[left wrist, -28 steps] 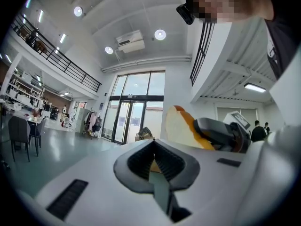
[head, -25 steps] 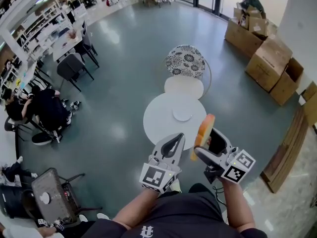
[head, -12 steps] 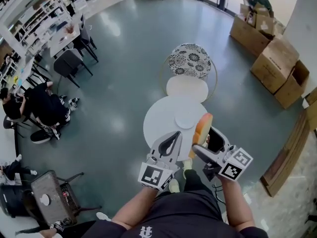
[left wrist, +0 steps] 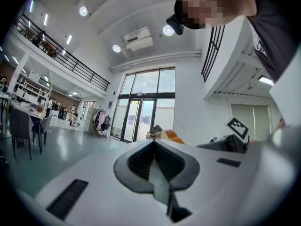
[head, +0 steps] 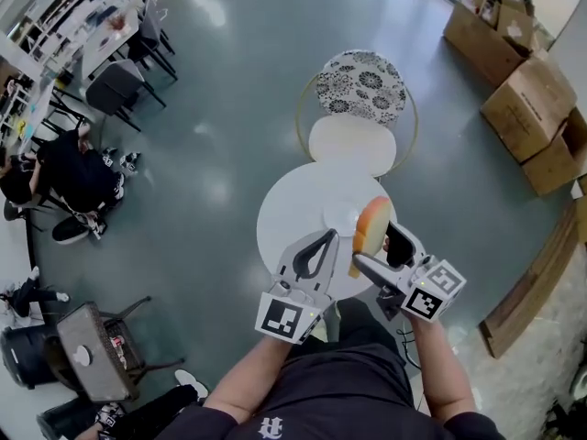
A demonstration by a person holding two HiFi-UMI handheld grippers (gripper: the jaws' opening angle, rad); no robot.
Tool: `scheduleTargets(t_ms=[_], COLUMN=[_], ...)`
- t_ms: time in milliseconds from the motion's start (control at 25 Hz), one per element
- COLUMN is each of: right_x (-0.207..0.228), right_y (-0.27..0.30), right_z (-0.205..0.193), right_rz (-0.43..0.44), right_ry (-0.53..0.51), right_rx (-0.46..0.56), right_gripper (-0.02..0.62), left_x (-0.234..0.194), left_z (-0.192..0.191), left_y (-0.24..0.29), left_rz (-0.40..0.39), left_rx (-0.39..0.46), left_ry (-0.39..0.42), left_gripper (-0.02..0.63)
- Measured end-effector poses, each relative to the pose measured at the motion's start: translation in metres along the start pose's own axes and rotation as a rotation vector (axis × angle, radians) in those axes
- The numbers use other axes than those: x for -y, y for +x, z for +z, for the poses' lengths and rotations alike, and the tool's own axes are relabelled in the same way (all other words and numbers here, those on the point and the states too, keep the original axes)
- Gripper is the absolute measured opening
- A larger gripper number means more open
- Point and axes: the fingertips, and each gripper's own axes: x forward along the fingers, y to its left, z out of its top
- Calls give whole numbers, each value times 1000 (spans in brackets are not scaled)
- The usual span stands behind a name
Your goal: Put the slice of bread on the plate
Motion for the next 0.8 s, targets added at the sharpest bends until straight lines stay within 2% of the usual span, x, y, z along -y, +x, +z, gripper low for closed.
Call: scheduleTargets(t_ms=[320,400,800], right_x=[86,103,182], right_y=[37,45,70], right_z=[-62,-78,-149], right_rz=[-65,-82,-209], right_ry=[-27,-37,-113], right_rx=[-99,-119,-256], right_gripper=[466,466,466], left_x=[-38,-46,-62], left_z=[-75,-90,-138], left_y=[22,25,38], left_rz=[47,52,58], left_rx=[-56,-54,-88], left_ry=[-68,-64,-64], left_gripper=[6,6,6])
